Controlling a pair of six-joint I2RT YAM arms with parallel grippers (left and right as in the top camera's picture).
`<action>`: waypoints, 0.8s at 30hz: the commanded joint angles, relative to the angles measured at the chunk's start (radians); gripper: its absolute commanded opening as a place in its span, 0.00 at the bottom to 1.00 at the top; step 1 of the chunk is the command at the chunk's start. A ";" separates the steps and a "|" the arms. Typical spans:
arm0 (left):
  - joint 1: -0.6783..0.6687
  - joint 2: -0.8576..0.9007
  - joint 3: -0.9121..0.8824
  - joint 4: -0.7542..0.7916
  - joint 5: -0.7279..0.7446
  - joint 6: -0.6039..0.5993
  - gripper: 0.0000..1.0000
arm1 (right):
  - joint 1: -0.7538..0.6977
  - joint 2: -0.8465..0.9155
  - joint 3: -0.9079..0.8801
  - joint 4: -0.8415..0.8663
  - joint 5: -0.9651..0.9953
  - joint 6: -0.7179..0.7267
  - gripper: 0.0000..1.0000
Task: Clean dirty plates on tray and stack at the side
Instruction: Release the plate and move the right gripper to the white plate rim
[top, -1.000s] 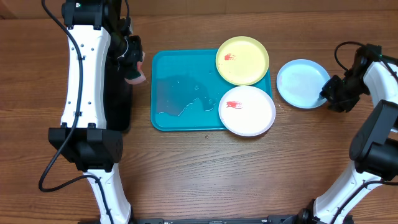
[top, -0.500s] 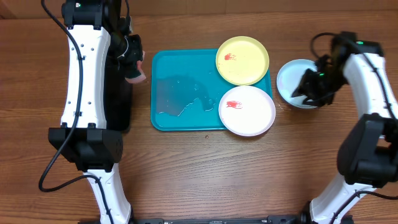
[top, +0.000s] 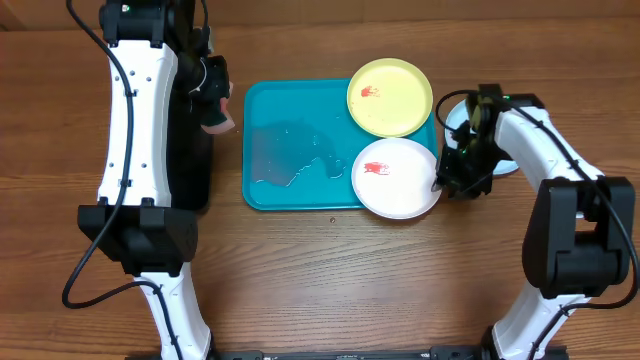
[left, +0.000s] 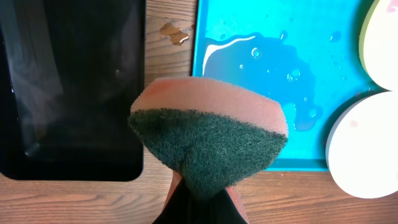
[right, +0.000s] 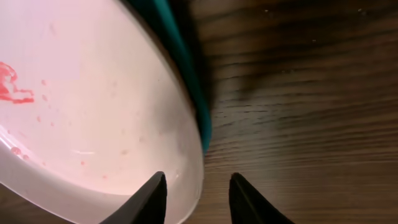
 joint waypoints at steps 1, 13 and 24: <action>-0.005 -0.030 0.010 0.004 -0.007 -0.018 0.04 | 0.020 -0.013 -0.004 0.018 0.017 0.029 0.29; -0.005 -0.030 0.010 0.004 -0.007 -0.018 0.04 | 0.030 -0.013 -0.025 0.014 0.089 0.051 0.24; -0.005 -0.030 0.010 0.004 -0.007 -0.018 0.04 | 0.061 -0.013 -0.041 0.036 0.088 0.051 0.04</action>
